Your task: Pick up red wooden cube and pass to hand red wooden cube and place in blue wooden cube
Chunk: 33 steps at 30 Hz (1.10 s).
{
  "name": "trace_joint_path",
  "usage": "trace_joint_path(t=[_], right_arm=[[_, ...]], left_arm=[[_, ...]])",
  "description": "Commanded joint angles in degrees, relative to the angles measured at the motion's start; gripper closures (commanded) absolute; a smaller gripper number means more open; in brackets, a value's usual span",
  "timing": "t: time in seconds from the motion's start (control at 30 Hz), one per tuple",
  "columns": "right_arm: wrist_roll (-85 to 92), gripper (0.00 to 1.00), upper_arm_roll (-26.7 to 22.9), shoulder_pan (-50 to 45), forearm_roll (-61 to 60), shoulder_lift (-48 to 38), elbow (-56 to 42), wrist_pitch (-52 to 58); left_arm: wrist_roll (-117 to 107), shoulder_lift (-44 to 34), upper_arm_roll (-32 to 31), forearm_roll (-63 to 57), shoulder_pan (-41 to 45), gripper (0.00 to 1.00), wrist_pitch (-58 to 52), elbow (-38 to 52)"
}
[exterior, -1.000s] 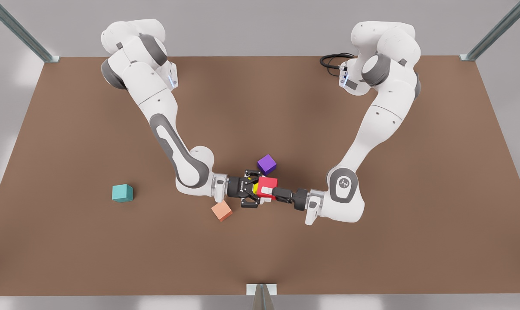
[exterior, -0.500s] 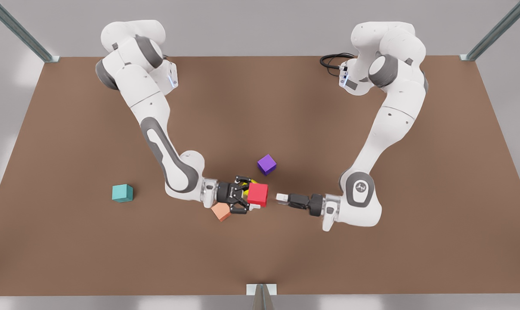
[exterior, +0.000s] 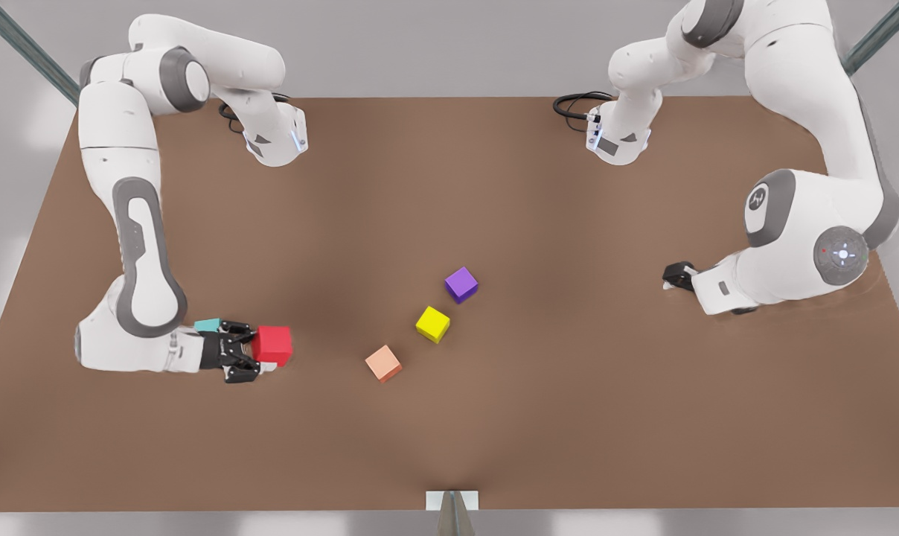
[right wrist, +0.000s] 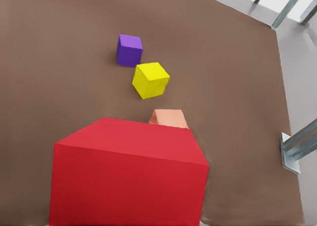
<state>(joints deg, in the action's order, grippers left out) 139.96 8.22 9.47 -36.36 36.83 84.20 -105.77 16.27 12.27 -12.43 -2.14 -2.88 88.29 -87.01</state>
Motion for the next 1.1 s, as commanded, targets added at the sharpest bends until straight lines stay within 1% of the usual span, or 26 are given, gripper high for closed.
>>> trace_joint_path(t=[0.0, 0.03, 0.1, 0.13, 0.17, 0.2, 0.23, 0.27, 0.33, 0.43, 0.53, 0.7, 0.8, 0.9, 1.07], right_arm=[[-7.4, 0.36, -1.9, 0.1, 19.7, -0.5, -0.2, 6.8], [-5.9, 0.36, -2.9, 0.6, 22.7, -1.0, 0.0, 6.8], [-5.0, 0.36, -4.5, 0.6, 29.1, -1.9, -0.2, 6.4], [-5.1, 0.36, -5.7, 0.6, 32.7, -2.2, -1.0, 5.6], [-4.3, 0.36, -7.6, 0.7, 34.2, -2.1, -1.1, 4.1], [-3.8, 0.36, -8.6, 0.7, 34.3, -2.1, -0.9, 3.0], [-3.8, 0.36, -9.0, 0.7, 35.3, -2.1, -0.6, 1.5], [-3.7, 0.36, -9.6, 0.7, 35.4, -2.0, -0.5, -0.3], [-3.9, 0.36, -9.5, 0.6, 35.3, -1.9, 0.4, -2.1], [-4.8, 0.36, -9.5, 0.2, 34.7, -4.7, 7.0, -8.1], [-5.0, 0.36, -9.4, 0.2, 34.4, -4.9, 9.8, -13.1], [-5.0, 0.36, -9.4, 0.0, 33.2, -4.8, 10.6, -19.3], [-5.1, 0.36, -9.4, 0.0, 33.1, -4.9, 12.3, -21.6], [-5.1, 0.36, -9.4, 0.2, 32.2, -6.9, 16.8, -23.7], [-5.0, 0.36, -9.5, 0.2, 32.2, -6.8, 18.6, -25.5]], left_arm=[[-4.8, -8.1, 10.7, 2.6, 7.6, 0.0, 6.2, -8.1], [-5.8, -6.6, 10.8, 3.2, 7.4, 0.0, 4.2, -6.0], [-5.9, -5.7, 10.8, 3.8, 7.6, 0.0, 4.2, -5.5], [-9.4, -3.1, 10.7, 6.7, 7.7, 0.0, 4.3, -4.1], [-12.4, -2.3, 10.7, 7.0, 7.6, 0.0, 0.3, 1.8], [-12.1, 3.0, 11.0, 6.8, 6.8, 0.0, -0.3, 3.9], [-11.7, 5.7, 10.9, 5.3, 6.4, 0.0, -0.6, 6.6], [-11.7, 6.4, 10.9, 3.7, 6.1, 0.0, -0.8, 7.6], [-11.8, 6.4, 10.9, 3.9, 5.2, 0.0, -2.7, 7.9], [-11.8, 6.4, 10.9, 4.1, 4.7, 0.0, -2.9, 8.1], [-11.7, 6.4, 10.9, 4.2, 4.6, 0.0, -2.9, 8.1], [-11.8, 6.4, 10.9, 4.1, 4.7, 0.0, -2.9, 8.1], [-11.8, 6.4, 10.9, 4.1, 4.7, 0.0, -2.9, 8.1], [-11.8, 6.4, 10.9, 4.0, 4.7, 0.0, -2.9, 8.1], [-11.8, 6.4, 10.9, 4.0, 4.8, 0.0, -2.9, 8.1]])
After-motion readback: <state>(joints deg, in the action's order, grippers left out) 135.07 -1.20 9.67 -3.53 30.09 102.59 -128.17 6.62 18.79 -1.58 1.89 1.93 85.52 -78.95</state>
